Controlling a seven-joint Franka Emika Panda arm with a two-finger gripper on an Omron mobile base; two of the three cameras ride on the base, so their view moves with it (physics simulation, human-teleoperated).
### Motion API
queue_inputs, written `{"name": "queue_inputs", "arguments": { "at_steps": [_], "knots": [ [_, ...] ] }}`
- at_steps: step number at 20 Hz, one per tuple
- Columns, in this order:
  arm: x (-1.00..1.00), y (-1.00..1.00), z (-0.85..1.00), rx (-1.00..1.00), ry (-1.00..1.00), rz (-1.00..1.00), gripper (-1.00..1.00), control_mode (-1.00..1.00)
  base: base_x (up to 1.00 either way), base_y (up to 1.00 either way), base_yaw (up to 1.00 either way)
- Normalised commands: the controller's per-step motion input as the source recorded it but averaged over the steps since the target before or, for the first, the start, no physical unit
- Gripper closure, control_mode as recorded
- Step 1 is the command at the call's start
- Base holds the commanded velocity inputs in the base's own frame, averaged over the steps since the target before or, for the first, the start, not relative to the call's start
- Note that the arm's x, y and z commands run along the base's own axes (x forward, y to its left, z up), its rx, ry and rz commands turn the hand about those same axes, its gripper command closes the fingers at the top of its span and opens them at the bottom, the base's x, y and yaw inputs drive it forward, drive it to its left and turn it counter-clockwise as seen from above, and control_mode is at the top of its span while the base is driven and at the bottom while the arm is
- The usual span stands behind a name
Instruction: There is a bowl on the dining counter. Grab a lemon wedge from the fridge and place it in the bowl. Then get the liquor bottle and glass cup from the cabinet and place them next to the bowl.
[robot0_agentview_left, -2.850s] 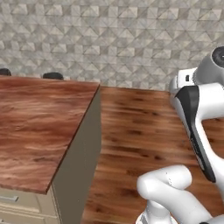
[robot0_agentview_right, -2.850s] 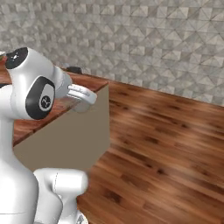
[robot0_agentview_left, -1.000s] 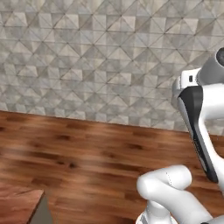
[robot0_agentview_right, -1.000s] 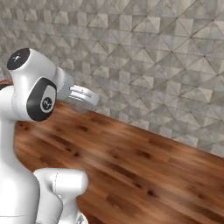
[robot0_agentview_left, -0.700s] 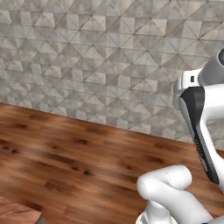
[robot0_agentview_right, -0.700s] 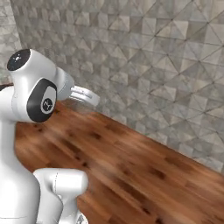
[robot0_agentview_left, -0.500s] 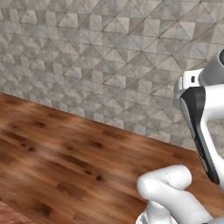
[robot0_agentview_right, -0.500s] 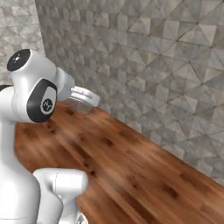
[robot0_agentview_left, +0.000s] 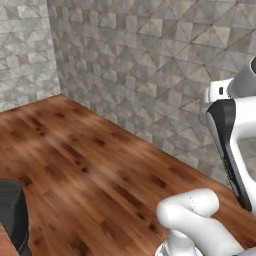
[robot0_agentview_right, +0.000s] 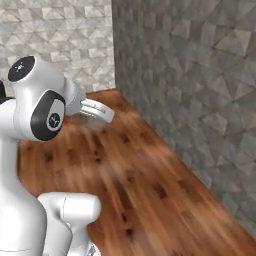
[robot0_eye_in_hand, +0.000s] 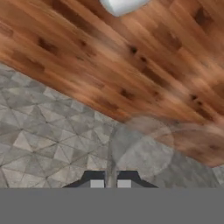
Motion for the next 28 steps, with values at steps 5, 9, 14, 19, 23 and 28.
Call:
{"name": "queue_inputs", "arguments": {
  "at_steps": [5,9,14,19,23,28],
  "knots": [
    [0.0,0.0,0.0,0.0,0.0,0.0,1.0,1.0,1.0,0.0,0.57],
    [0.0,0.0,0.0,0.0,0.0,0.0,1.0,1.0,1.0,0.0,0.58],
    [0.0,0.0,0.0,0.0,0.0,0.0,1.0,1.0,1.0,-0.04,0.57],
    [0.0,0.0,0.0,0.0,0.0,0.0,1.0,1.0,1.0,-0.29,0.5],
    [0.0,0.0,0.0,0.0,0.0,0.0,1.0,1.0,1.0,-0.66,0.39],
    [0.0,0.0,0.0,0.0,0.0,0.0,1.0,1.0,1.0,-0.72,0.37]
  ]
}}
